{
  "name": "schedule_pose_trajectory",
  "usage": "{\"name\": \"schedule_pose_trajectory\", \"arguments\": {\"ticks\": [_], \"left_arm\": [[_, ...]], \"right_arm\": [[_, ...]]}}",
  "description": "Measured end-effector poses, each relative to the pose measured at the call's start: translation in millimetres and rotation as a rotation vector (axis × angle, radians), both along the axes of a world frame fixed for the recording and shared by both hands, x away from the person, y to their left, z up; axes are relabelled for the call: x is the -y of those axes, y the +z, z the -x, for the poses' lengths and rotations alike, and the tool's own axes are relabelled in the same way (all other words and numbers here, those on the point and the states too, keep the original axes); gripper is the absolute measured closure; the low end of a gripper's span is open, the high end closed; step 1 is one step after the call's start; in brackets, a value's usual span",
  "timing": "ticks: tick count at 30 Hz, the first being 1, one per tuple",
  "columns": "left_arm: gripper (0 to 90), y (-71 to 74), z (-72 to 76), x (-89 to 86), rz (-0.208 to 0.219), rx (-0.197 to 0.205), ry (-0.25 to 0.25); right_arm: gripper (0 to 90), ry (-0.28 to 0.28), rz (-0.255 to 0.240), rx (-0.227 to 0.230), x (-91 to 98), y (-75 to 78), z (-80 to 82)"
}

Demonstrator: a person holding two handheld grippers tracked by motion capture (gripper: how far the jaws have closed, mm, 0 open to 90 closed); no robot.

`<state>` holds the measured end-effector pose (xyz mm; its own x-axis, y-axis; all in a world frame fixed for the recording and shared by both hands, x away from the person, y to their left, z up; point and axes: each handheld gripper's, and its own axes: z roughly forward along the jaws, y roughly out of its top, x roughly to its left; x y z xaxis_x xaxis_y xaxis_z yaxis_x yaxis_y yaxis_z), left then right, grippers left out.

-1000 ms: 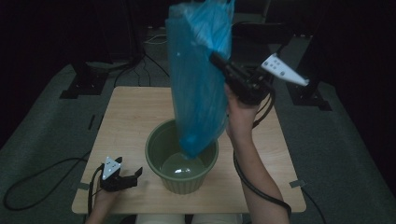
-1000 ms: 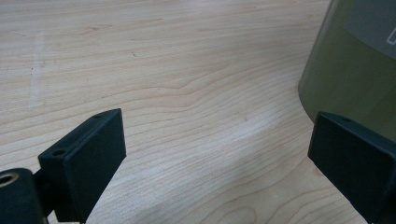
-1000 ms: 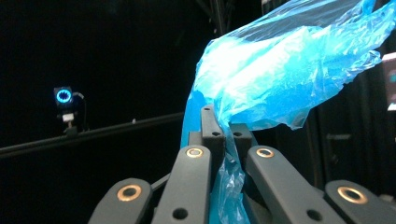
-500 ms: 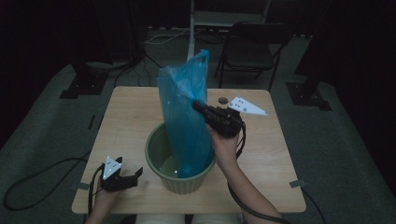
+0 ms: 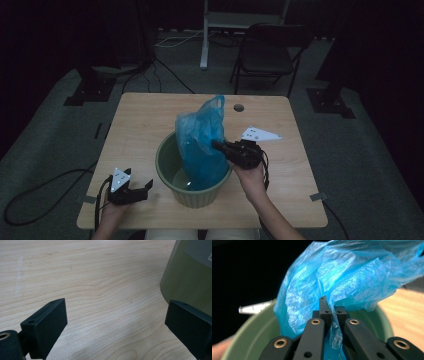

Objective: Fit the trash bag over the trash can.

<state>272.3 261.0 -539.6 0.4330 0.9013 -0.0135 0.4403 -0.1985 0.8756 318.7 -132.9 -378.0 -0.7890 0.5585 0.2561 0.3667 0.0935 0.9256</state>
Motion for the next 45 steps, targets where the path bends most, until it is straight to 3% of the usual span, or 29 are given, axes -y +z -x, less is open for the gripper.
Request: {"name": "schedule_pose_trajectory", "arguments": {"ticks": [5, 6, 7, 10, 11, 14, 15, 20, 22, 25, 27, 37, 45], "left_arm": [[4.6, 0.2, 0.2, -0.2, -0.002, 0.001, -0.003], [4.6, 0.1, 0.2, -0.6, 0.001, 0.004, -0.001], [4.6, 0.1, 0.3, -0.8, 0.005, 0.003, -0.001], [4.7, 0.1, 0.1, -1.1, 0.008, -0.003, 0.0], [4.6, 0.0, -0.1, -1.1, 0.009, -0.002, 0.0], [4.6, 0.1, 0.0, -0.7, 0.005, 0.0, -0.001], [4.6, 0.0, 0.1, -0.4, 0.004, 0.002, -0.002], [4.6, 0.1, -0.1, -0.2, 0.005, -0.001, -0.002], [4.6, 0.0, -0.1, 0.1, 0.006, 0.001, -0.004], [4.6, 0.5, 0.4, 0.5, 0.009, 0.003, -0.005], [4.6, 2.0, 0.7, 1.2, 0.015, 0.006, -0.01], [4.6, 11.7, 0.9, 7.1, 0.036, 0.03, -0.036], [4.6, 17.9, -2.9, 15.6, 0.012, 0.026, -0.06]], "right_arm": [[83.4, 0.004, 0.011, 0.021, 2.0, 0.0, 6.2], [78.3, 0.009, 0.009, 0.016, 2.4, 0.4, 6.8], [66.6, -0.001, 0.002, 0.017, 4.5, 1.0, 9.1], [56.3, -0.074, 0.03, 0.046, 11.5, 2.5, 13.1], [52.9, -0.122, 0.038, 0.039, 19.1, 2.6, 10.7], [49.9, -0.148, 0.053, 0.007, 24.8, 0.1, 4.3], [48.4, -0.168, 0.087, -0.02, 26.8, -4.4, -1.4], [54.0, -0.157, 0.116, -0.064, 26.7, -13.4, -9.6], [62.6, -0.147, 0.122, -0.082, 25.2, -16.8, -12.3], [67.8, -0.164, 0.123, -0.082, 24.7, -18.2, -13.7], [75.9, -0.202, 0.145, -0.047, 24.1, -12.8, -11.5], [78.4, -0.22, 0.18, -0.032, 26.3, -8.6, -11.0], [80.4, -0.25, 0.187, -0.033, 49.1, -3.8, -9.4]]}}
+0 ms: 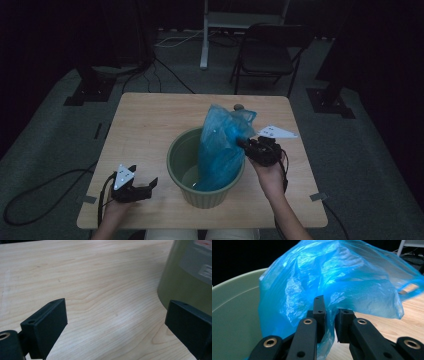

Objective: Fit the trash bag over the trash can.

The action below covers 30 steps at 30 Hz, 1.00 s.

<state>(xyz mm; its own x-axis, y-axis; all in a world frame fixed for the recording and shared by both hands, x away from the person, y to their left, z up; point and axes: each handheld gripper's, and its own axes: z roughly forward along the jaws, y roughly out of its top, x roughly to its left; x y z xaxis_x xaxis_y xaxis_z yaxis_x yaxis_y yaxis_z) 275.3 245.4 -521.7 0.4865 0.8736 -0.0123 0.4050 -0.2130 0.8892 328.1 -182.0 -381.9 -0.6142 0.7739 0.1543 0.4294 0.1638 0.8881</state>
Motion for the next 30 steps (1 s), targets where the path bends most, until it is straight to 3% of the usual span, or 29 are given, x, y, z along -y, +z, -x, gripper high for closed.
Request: {"name": "schedule_pose_trajectory", "arguments": {"ticks": [3, 9, 12, 14, 18, 21, 24, 30], "left_arm": [[4.6, 5.2, -0.6, 3.2, -0.014, 0.004, -0.012], [4.6, 25.8, -5.5, 7.2, 0.041, 0.012, -0.013], [4.6, 46.6, -8.7, 7.7, 0.071, 0.027, -0.016], [4.7, 64.4, -12.2, 9.3, 0.097, 0.017, -0.03], [4.7, 103.7, -19.4, 21.0, 0.074, 0.004, -0.051], [4.7, 130.9, -26.2, 33.7, 0.06, 0.014, -0.101], [4.7, 152.2, -35.6, 50.8, 0.055, -0.003, -0.163], [4.8, 171.6, -54.4, 86.6, 0.086, -0.079, -0.265]], "right_arm": [[80.5, -0.003, 0.003, -0.005, 7.9, 0.9, -0.1], [75.7, 0.003, -0.043, 0.009, 15.5, 7.7, -1.2], [82.9, 0.032, -0.057, 0.039, 10.6, 16.4, -1.8], [88.5, 0.065, -0.069, 0.043, 4.4, 21.2, -3.7], [89.4, 0.158, -0.057, 0.03, -12.5, 24.3, -3.6], [89.3, 0.209, -0.055, 0.019, -20.4, 21.5, 1.2], [89.3, 0.232, -0.073, 0.01, -22.0, 18.6, 5.7], [89.3, 0.253, -0.083, 0.018, -22.7, 17.8, 12.9]]}}
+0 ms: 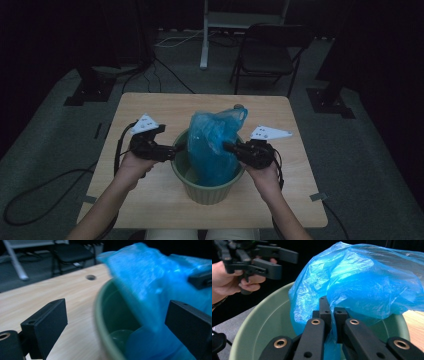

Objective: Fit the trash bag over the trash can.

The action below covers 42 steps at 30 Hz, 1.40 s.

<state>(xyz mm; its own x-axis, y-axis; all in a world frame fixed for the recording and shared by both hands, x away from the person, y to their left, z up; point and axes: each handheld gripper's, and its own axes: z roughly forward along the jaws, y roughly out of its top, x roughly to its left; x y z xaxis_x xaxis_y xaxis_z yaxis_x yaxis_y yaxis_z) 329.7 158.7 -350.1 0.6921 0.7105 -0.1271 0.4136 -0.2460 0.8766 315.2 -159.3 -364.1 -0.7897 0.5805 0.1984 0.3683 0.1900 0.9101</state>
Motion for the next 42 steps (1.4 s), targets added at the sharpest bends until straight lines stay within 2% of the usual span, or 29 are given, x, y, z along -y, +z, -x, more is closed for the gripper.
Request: {"name": "schedule_pose_trajectory", "arguments": {"ticks": [1, 4, 8, 10, 12, 13, 16, 17, 19, 23, 25, 27, 32, 35, 38, 40, 42], "left_arm": [[4.9, 0.9, -2.1, 5.3, -0.005, -0.007, -0.014], [14.9, 1.8, -7.5, 17.0, -0.025, -0.02, -0.016], [19.5, 1.2, -12.1, 23.4, -0.02, -0.046, -0.077], [27.2, 1.8, -13.2, 24.4, -0.011, -0.05, -0.1], [38.6, 2.5, -14.3, 24.1, 0.01, -0.061, -0.15], [41.0, 2.9, -14.5, 24.7, 0.005, -0.065, -0.163], [59.7, 3.3, -10.8, 26.6, -0.005, -0.051, -0.185], [68.6, 3.4, -8.9, 26.1, 0.002, -0.046, -0.199], [78.5, 4.0, -4.8, 23.7, 0.018, -0.036, -0.21], [89.5, 7.0, 8.9, 13.8, 0.042, -0.002, -0.234], [89.6, 7.2, 18.1, 9.2, 0.054, 0.006, -0.255], [90.0, 5.7, 27.5, 6.0, 0.047, 0.017, -0.265], [90.0, 0.1, 51.3, -2.3, 0.071, 0.018, -0.313], [90.0, -4.7, 63.6, -7.5, 0.075, 0.019, -0.328], [90.0, -12.3, 71.4, -12.5, 0.085, 0.003, -0.339], [90.0, -17.8, 75.7, -15.2, 0.091, -0.007, -0.348], [90.0, -22.8, 79.1, -18.0, 0.084, -0.013, -0.347]], "right_arm": [[89.3, 0.0, -0.002, -0.001, 0.0, 0.4, 1.0], [89.3, 0.002, -0.004, 0.004, 0.6, 1.5, 2.0], [89.3, 0.005, -0.006, 0.009, 1.1, 2.8, 2.3], [89.2, 0.005, -0.009, 0.012, 1.3, 3.4, 2.2], [89.2, 0.003, -0.012, 0.013, 1.7, 3.6, 1.9], [89.2, 0.004, -0.013, 0.012, 1.8, 3.6, 1.6], [89.2, 0.002, -0.015, 0.012, 1.7, 3.5, 1.5], [89.2, 0.002, -0.015, 0.014, 1.7, 3.2, 1.8], [89.2, 0.003, -0.018, 0.011, 2.6, 2.6, 2.9], [87.6, 0.013, -0.037, 0.01, 8.8, 1.4, 10.8], [86.5, 0.024, -0.051, 0.013, 14.0, 1.1, 18.3], [86.3, 0.033, -0.075, 0.009, 19.5, 1.1, 28.7], [85.8, 0.05, -0.095, 0.046, 31.9, 2.3, 66.0], [86.3, 0.029, -0.088, 0.06, 40.5, -1.6, 85.3], [87.4, 0.017, -0.102, 0.02, 48.6, -14.5, 96.7], [87.4, 0.034, -0.122, -0.035, 51.8, -27.4, 101.9], [87.4, 0.03, -0.116, -0.075, 53.4, -40.9, 106.9]]}}
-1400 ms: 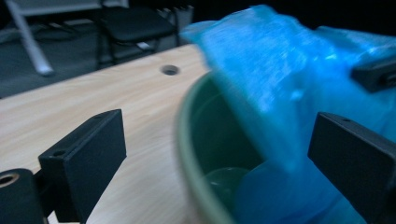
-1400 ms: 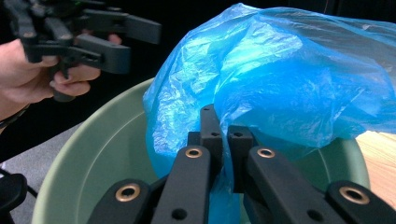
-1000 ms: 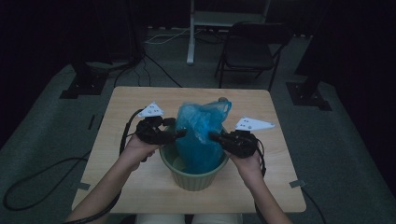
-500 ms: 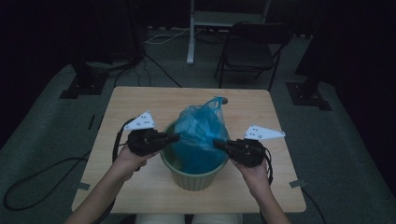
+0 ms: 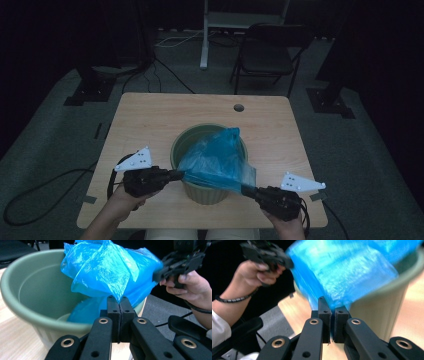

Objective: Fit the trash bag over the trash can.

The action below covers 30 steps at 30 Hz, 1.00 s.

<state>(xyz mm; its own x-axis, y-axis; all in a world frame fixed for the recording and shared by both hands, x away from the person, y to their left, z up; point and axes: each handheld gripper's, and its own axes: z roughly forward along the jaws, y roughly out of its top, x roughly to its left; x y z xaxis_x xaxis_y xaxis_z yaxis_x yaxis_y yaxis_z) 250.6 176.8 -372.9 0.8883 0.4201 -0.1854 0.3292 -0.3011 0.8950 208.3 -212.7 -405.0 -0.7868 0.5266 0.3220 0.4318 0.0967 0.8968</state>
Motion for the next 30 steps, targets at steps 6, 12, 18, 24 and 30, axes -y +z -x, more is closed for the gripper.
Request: {"name": "schedule_pose_trajectory", "arguments": {"ticks": [6, 12, 18, 24, 30], "left_arm": [[90.0, -13.3, 2.1, -0.6, 0.004, -0.026, -0.018], [90.0, -19.6, 3.5, 0.7, 0.001, -0.015, -0.019], [89.9, -23.1, 4.3, -2.9, 0.018, -0.023, -0.016], [89.5, -24.2, 2.4, -2.6, 0.034, -0.034, -0.018], [88.3, -21.6, 2.5, -1.1, 0.032, -0.032, -0.023]], "right_arm": [[89.5, 0.002, -0.03, -0.158, 6.1, -43.6, -6.6], [82.2, -0.037, 0.049, -0.217, 7.9, -63.5, -16.7], [79.3, -0.221, 0.016, -0.269, 52.6, -67.4, -34.0], [66.1, -0.291, -0.092, -0.105, 70.1, -11.3, -44.4], [49.2, -0.205, -0.129, -0.004, 50.6, 36.2, -64.3]]}}
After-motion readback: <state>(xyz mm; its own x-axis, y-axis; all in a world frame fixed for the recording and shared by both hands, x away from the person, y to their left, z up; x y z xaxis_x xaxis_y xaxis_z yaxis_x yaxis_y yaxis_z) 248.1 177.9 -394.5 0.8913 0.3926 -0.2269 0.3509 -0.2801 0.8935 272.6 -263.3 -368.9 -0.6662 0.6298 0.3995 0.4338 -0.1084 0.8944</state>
